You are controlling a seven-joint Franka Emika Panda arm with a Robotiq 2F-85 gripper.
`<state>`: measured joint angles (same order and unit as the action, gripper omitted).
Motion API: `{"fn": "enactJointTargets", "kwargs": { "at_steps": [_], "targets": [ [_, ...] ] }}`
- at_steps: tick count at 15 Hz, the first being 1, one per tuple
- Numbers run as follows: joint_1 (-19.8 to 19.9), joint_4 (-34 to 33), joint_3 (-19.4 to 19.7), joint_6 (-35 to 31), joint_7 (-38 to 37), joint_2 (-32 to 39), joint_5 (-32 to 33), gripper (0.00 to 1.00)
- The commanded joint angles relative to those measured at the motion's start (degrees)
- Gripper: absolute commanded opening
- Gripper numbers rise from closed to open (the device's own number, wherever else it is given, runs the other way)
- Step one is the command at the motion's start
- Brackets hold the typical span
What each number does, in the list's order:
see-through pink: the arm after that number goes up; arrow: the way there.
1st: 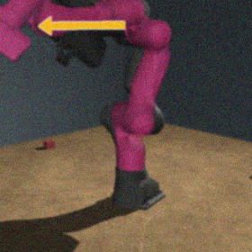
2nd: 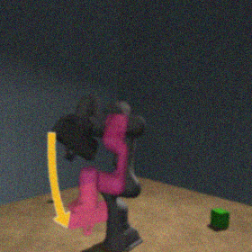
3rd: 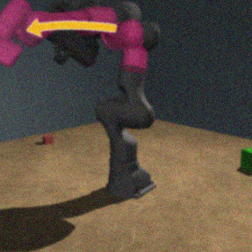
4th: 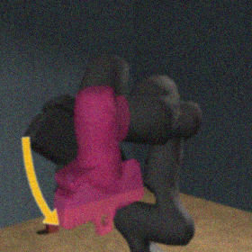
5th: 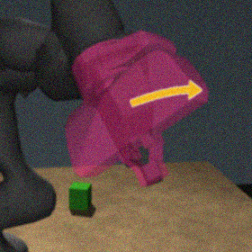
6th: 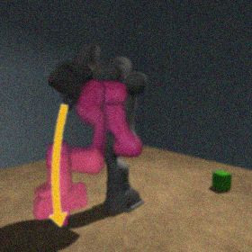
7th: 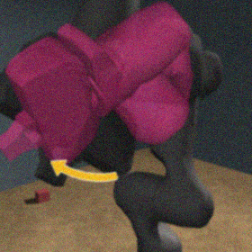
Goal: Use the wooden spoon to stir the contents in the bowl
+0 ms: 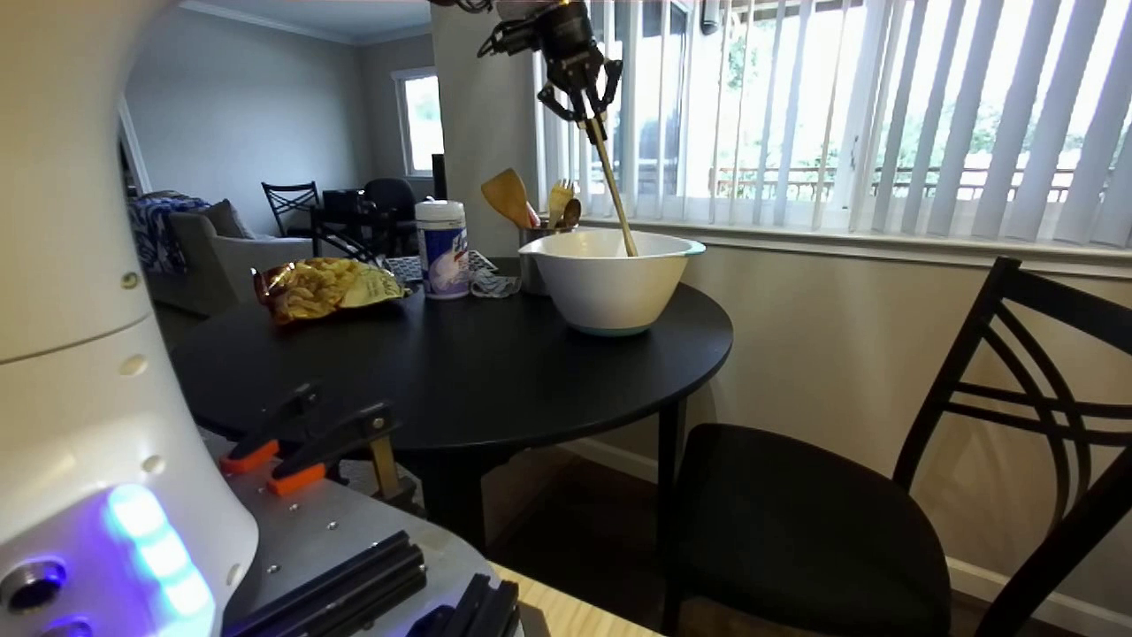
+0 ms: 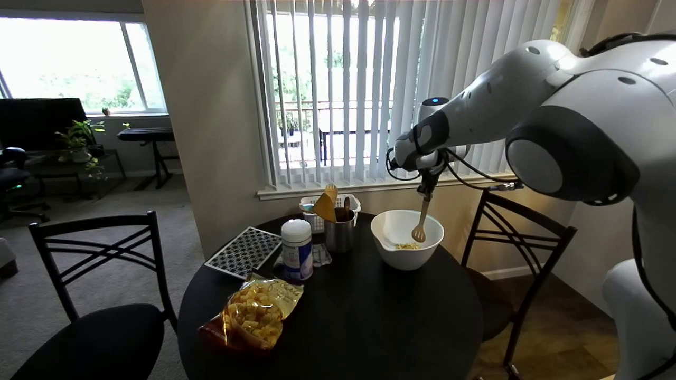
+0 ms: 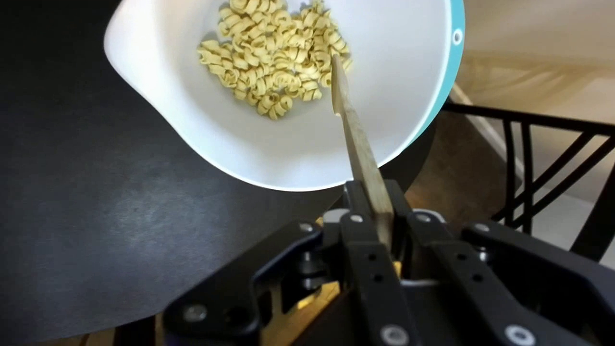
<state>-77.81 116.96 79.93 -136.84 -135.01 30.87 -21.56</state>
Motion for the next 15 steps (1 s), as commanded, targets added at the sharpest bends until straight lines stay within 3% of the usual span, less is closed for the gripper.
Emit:
{"fn": "enactJointTargets", "kwargs": {
  "at_steps": [1,4,5,6,9,10,12,15],
  "targets": [
    [7.2,-4.7,-6.6,7.6,-11.7,-2.6,3.9,0.05],
    [16.8,-9.2,-15.7,12.8,-19.8,-3.2,4.7,0.05],
    [15.2,-11.5,-10.9,16.6,-14.5,5.1,-7.0,0.05],
    [16.9,-12.7,-11.8,18.7,-15.0,6.1,-9.8,0.05],
    [18.3,-15.3,-8.9,25.4,-14.5,11.8,-22.6,0.05],
    [18.5,-15.9,-8.5,26.9,-14.5,13.3,-25.0,0.05],
    [18.6,-16.1,-11.5,25.9,-14.5,11.9,-23.9,0.05],
    [17.1,-16.9,-12.9,24.7,-14.2,11.4,-22.7,0.05]
  ]
}}
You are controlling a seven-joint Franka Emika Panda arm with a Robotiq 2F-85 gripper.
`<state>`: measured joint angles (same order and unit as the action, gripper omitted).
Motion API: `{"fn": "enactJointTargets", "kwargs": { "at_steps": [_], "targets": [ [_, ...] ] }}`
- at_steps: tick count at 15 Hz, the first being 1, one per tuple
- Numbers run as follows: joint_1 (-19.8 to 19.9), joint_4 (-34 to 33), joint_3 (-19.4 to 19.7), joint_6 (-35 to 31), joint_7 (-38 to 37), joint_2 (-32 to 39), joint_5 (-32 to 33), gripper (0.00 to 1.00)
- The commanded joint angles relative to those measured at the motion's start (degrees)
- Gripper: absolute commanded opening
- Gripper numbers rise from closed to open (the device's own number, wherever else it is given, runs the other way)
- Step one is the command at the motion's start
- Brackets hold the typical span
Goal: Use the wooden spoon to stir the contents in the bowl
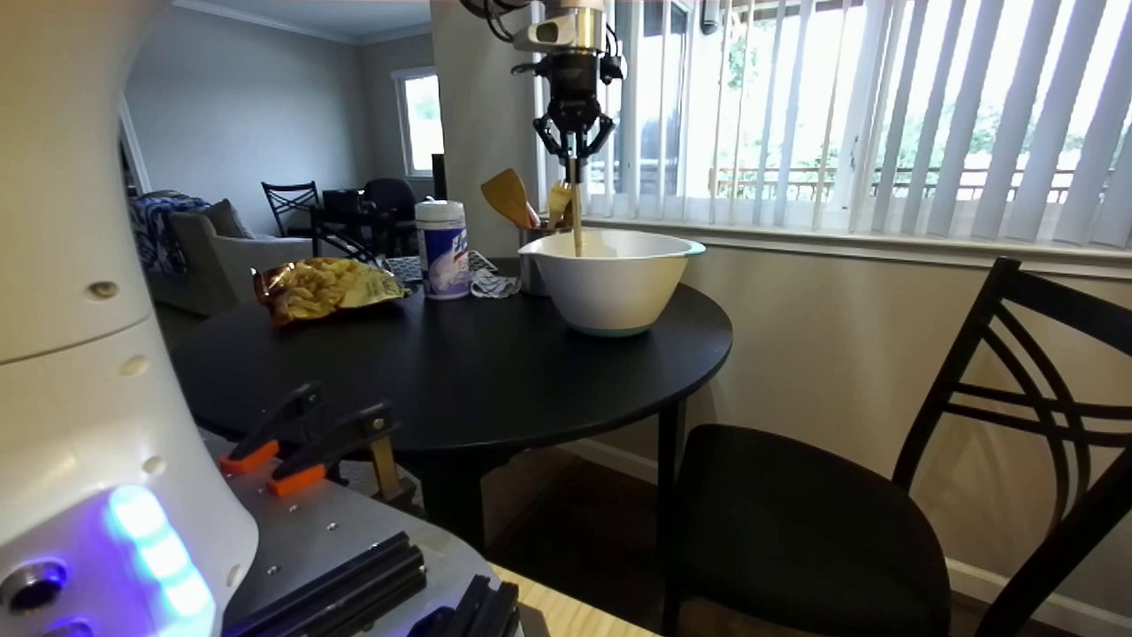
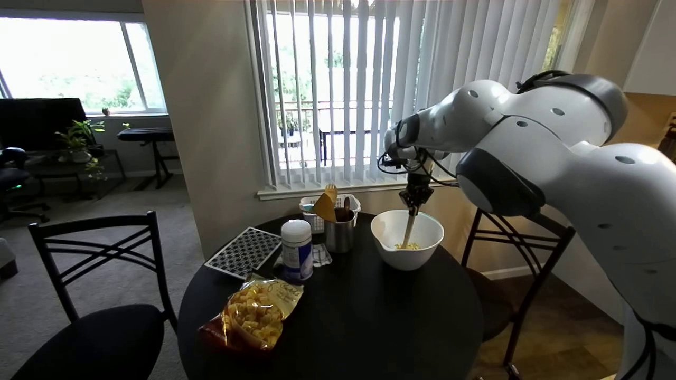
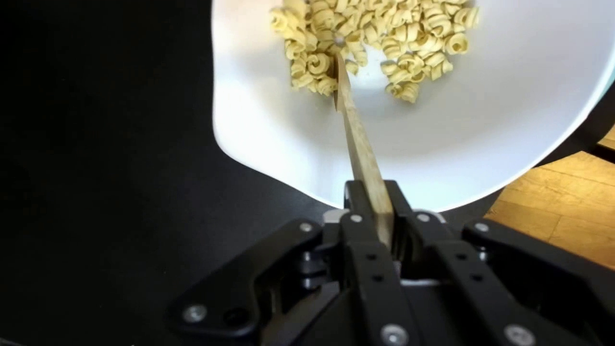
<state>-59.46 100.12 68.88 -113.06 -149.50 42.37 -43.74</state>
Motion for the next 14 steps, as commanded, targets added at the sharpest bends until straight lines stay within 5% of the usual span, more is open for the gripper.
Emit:
{"fn": "enactJointTargets", "kwargs": {
  "at_steps": [1,14],
  "targets": [
    [-1.5,-0.5,-2.1,0.5,0.5,-0.2,-0.4,0.05],
    [-0.1,-4.4,-3.3,-9.5,0.4,4.2,0.6,0.05]
  ]
}}
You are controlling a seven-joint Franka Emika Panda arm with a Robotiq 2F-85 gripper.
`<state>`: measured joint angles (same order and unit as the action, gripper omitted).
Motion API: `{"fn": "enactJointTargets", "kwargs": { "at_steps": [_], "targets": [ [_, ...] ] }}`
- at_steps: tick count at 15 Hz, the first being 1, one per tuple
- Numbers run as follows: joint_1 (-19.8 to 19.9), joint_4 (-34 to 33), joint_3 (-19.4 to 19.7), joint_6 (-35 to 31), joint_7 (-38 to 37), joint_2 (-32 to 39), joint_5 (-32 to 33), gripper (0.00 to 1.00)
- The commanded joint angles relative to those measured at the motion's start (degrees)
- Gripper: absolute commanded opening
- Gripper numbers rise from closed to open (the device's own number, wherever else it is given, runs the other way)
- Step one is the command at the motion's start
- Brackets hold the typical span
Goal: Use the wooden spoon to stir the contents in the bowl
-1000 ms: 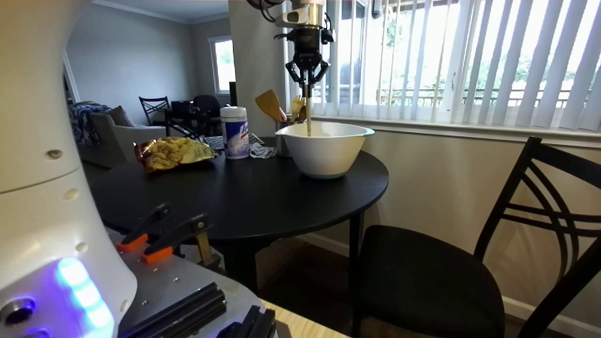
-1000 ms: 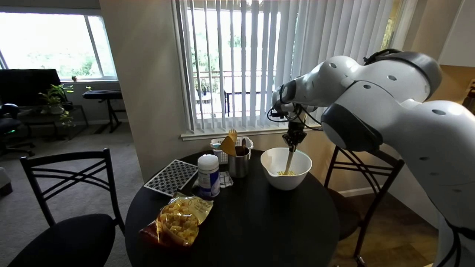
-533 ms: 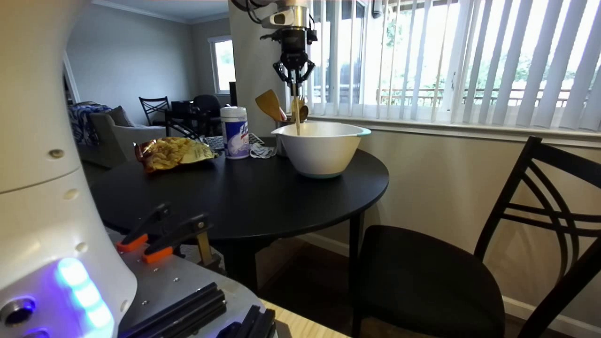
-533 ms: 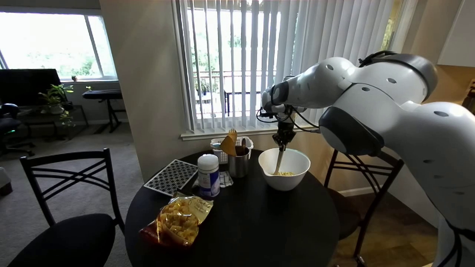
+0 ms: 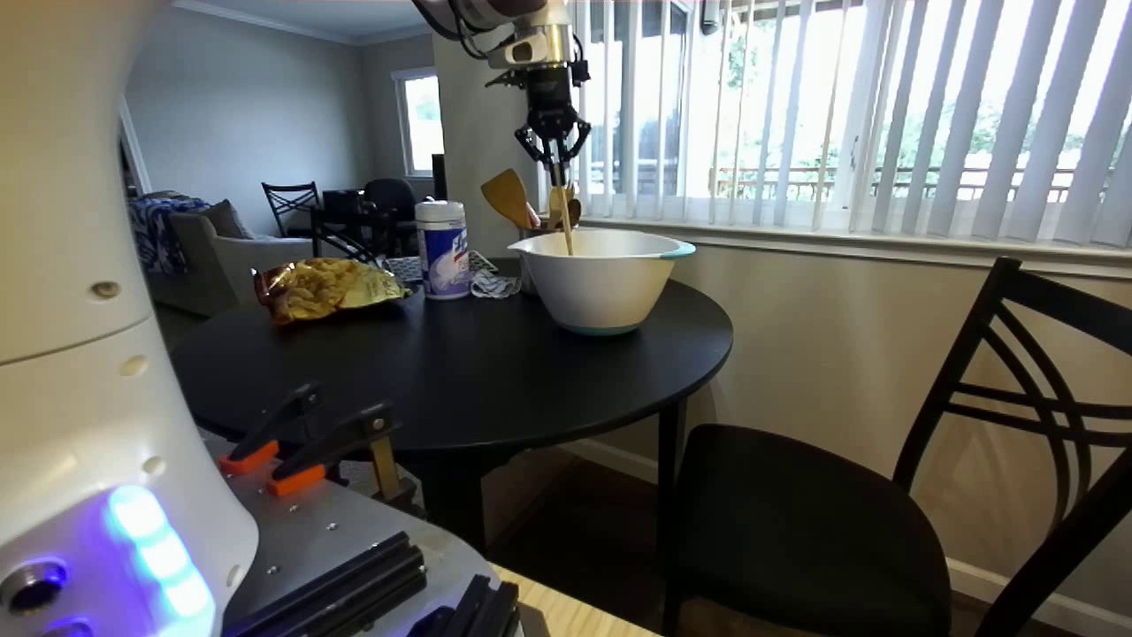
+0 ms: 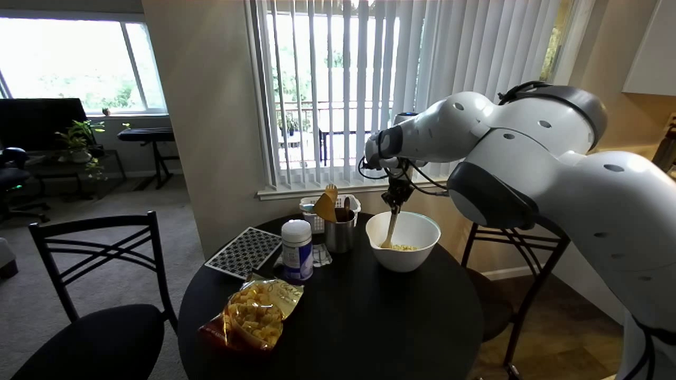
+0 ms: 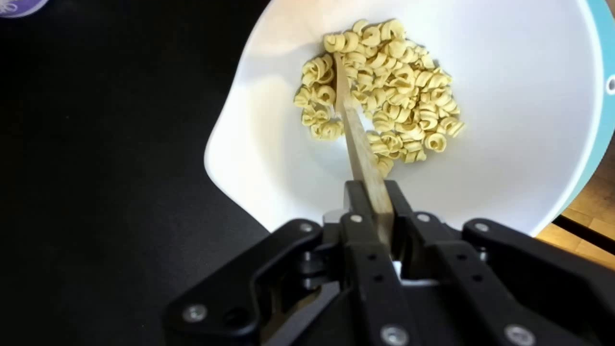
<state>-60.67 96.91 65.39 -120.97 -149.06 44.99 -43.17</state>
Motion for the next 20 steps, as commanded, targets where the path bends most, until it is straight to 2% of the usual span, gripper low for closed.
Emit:
{"fn": "enactJointTargets", "kwargs": {
  "at_steps": [1,6,9,10,13,17,20],
  "targets": [
    [0.9,-0.8,1.0,-2.0,0.0,1.8,0.6,0.05],
    [-0.2,3.5,5.1,-3.9,0.4,2.0,2.9,0.05],
    [-1.6,7.1,7.0,-2.5,2.9,0.9,5.3,0.05],
    [0.3,8.7,1.7,-4.7,0.8,-5.5,13.7,0.05],
    [0.9,10.4,-3.1,-2.7,1.5,-10.6,25.4,0.05],
    [4.5,11.2,-12.1,0.1,2.5,-17.7,39.2,0.05],
    [9.6,10.8,-21.0,1.4,2.0,-21.6,46.3,0.05]
  ]
}}
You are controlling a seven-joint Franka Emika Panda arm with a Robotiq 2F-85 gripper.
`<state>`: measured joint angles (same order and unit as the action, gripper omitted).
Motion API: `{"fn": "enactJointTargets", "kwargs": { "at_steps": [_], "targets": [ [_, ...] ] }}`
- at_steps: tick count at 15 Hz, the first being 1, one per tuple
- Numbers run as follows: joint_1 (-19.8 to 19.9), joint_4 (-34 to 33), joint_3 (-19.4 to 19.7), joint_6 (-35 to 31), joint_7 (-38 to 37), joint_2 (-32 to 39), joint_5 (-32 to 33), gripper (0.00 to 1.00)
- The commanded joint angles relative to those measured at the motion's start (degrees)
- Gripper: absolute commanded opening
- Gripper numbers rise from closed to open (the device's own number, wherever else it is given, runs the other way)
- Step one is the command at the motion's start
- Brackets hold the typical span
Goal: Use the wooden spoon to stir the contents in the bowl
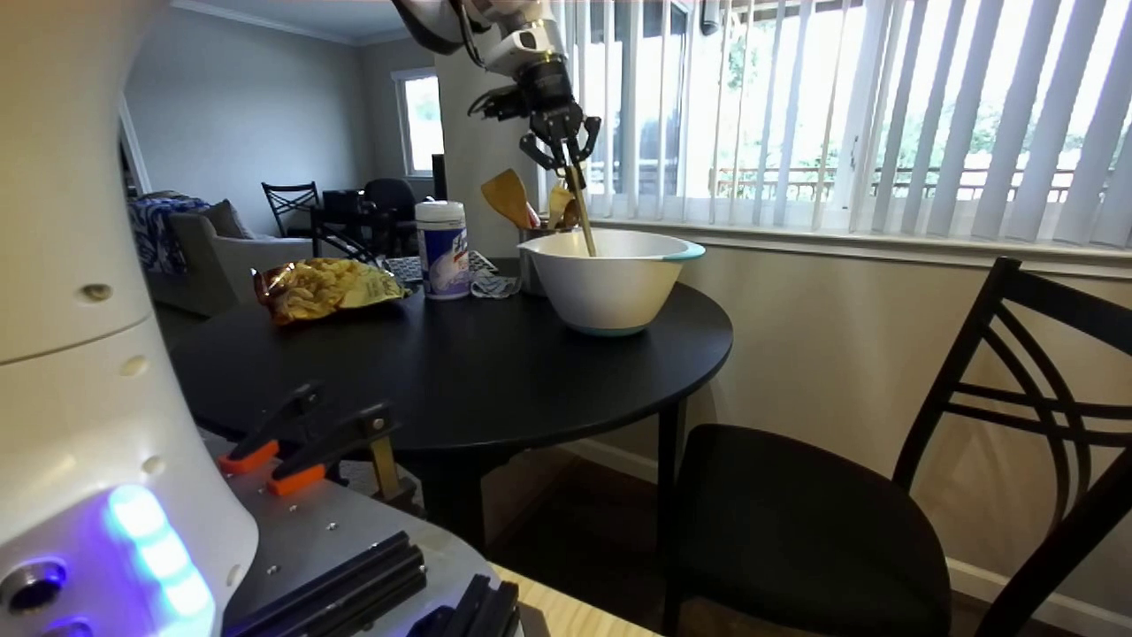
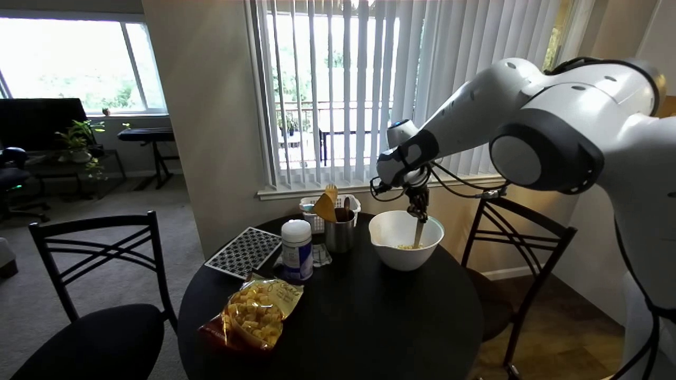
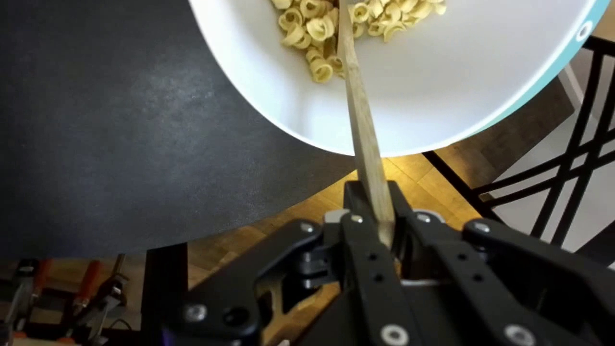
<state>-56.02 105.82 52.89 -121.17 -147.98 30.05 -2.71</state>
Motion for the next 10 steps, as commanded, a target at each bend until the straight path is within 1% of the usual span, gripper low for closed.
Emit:
{"fn": "enactJointTargets", "kwargs": {
  "at_steps": [1,3,7,10],
  "targets": [
    [7.3,1.6,-12.1,1.6,1.1,-7.7,7.0,0.05],
    [12.5,1.2,-19.6,1.4,1.7,-9.5,8.7,0.05],
    [25.1,-2.4,-35.0,-0.2,1.2,-8.7,9.9,0.05],
    [32.1,-6.5,-42.8,-1.0,-0.4,-6.4,11.1,0.05]
  ]
}}
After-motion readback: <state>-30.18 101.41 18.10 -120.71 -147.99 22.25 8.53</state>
